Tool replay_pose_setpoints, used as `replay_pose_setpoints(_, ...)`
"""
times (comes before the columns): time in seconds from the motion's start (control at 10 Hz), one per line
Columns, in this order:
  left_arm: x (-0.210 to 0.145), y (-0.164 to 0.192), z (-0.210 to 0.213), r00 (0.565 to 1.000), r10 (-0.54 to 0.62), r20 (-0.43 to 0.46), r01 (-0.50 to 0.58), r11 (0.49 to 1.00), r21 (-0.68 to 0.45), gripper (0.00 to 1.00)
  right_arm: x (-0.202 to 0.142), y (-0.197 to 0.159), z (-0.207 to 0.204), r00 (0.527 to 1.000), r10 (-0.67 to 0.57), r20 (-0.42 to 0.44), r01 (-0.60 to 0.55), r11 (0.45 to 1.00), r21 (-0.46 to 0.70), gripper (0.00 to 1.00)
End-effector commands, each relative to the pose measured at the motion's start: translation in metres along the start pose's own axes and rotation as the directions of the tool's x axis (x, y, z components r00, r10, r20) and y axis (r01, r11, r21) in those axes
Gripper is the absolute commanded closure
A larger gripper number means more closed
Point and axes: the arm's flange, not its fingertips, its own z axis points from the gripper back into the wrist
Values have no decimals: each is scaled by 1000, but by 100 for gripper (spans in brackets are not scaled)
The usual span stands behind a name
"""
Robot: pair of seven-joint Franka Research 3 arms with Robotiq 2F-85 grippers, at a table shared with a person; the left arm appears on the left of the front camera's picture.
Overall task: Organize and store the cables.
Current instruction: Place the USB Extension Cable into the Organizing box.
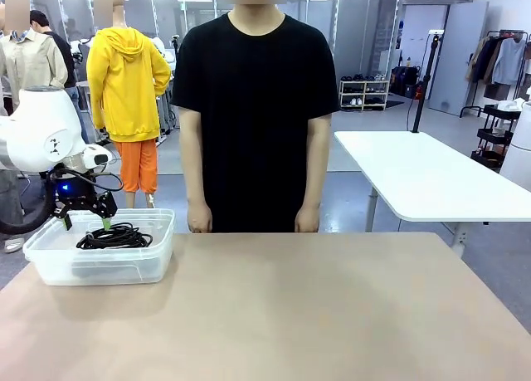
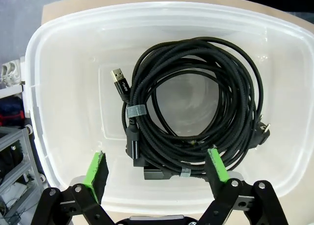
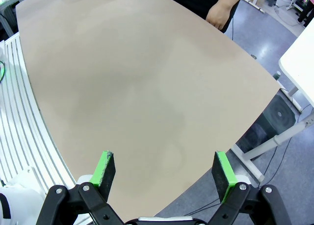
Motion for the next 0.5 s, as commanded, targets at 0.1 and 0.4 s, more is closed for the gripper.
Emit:
replay_pose_setpoints(0.1,5,2,0,1000,-4,2,4,1000,-9,0,-1,0,-1,1000,10,11,-10,1000,-1,0)
replay_pose_setpoints(0.4,5,2,0,1000,-4,2,4,1000,-9,0,-1,0,-1,1000,10,11,-10,1000,-1,0)
